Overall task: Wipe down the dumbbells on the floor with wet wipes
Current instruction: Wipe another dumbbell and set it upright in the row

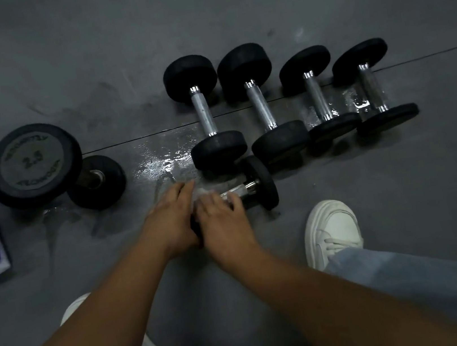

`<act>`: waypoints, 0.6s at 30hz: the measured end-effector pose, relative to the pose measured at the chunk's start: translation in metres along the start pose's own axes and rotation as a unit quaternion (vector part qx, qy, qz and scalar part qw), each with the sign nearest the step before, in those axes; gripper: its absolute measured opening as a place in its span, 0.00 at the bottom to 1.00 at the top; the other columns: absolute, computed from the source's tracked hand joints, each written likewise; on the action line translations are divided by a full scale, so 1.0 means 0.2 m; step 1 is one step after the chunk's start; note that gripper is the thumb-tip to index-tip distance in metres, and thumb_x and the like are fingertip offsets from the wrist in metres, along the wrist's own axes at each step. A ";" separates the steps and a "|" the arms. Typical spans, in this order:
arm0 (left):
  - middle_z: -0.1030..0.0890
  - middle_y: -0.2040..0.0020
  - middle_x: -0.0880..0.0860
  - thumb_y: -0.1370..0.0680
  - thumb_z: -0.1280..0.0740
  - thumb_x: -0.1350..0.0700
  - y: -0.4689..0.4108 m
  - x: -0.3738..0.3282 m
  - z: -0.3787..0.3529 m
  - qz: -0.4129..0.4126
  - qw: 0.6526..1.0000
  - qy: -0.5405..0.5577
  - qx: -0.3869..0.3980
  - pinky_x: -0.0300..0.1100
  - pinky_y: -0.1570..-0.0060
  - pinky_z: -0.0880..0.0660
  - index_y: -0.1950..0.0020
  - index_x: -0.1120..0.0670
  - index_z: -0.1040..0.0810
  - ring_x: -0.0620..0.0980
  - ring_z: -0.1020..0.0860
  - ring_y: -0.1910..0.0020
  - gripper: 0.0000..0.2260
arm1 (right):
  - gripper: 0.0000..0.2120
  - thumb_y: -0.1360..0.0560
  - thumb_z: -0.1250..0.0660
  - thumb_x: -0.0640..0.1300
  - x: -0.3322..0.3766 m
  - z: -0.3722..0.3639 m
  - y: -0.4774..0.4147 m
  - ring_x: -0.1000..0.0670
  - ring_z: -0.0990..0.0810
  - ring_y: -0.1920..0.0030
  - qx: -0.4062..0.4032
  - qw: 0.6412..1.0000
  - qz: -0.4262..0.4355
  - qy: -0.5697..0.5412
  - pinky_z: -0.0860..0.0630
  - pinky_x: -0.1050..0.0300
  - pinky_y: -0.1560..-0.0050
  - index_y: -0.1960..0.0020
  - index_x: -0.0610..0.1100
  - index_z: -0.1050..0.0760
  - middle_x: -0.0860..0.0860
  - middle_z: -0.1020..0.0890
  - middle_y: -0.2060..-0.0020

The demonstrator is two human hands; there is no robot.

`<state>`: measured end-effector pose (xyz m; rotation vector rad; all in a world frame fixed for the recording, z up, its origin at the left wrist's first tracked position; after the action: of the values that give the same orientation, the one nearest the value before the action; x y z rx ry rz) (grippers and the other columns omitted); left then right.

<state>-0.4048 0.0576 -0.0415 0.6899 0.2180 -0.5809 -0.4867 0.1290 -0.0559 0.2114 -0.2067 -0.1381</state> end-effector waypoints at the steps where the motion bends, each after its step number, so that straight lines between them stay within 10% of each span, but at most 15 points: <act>1: 0.48 0.20 0.53 0.37 0.22 0.51 0.00 0.00 0.01 0.003 1.000 0.001 0.008 0.47 0.29 0.35 0.19 0.51 0.52 0.55 0.38 0.24 0.54 | 0.25 0.29 0.47 0.46 0.01 -0.01 0.01 0.46 0.27 0.35 0.013 0.999 0.038 0.013 0.42 0.45 0.34 0.35 0.43 0.26 0.46 0.23 0.37; 6: 0.51 0.20 0.52 0.40 0.18 0.51 -0.04 0.03 0.01 -0.009 0.999 0.008 0.031 0.44 0.28 0.36 0.19 0.52 0.54 0.53 0.42 0.23 0.60 | 0.31 0.30 0.52 0.43 -0.14 0.06 0.02 0.42 0.29 0.32 0.021 0.995 -0.077 0.058 0.35 0.41 0.33 0.30 0.39 0.30 0.43 0.27 0.33; 9: 0.52 0.20 0.52 0.42 0.17 0.52 -0.06 0.07 0.02 -0.010 0.997 0.069 0.030 0.43 0.27 0.38 0.19 0.52 0.54 0.51 0.45 0.22 0.62 | 0.30 0.29 0.53 0.43 -0.11 0.06 0.01 0.42 0.27 0.34 0.035 0.996 0.042 0.066 0.35 0.42 0.34 0.30 0.39 0.31 0.43 0.26 0.34; 18: 0.24 0.37 0.53 0.45 0.26 0.52 0.06 0.16 -0.05 0.054 0.917 0.389 -0.066 0.45 0.45 0.21 0.25 0.43 0.39 0.51 0.19 0.47 0.49 | 0.14 0.23 0.43 0.39 -0.13 0.12 -0.24 0.41 0.28 0.40 0.163 0.980 0.075 0.085 0.34 0.47 0.41 0.39 0.46 0.30 0.45 0.25 0.41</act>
<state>-0.3715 0.0569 -0.0554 0.7686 0.9491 -0.1538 -0.5232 0.0821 -0.0481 0.5315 -0.0721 0.0648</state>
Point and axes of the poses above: each hand's wrist, its own y-axis away from the middle knuckle, its own z-axis out of the back of the hand, x = y × z, the point moved 5 cm from there along -y, towards the middle knuckle
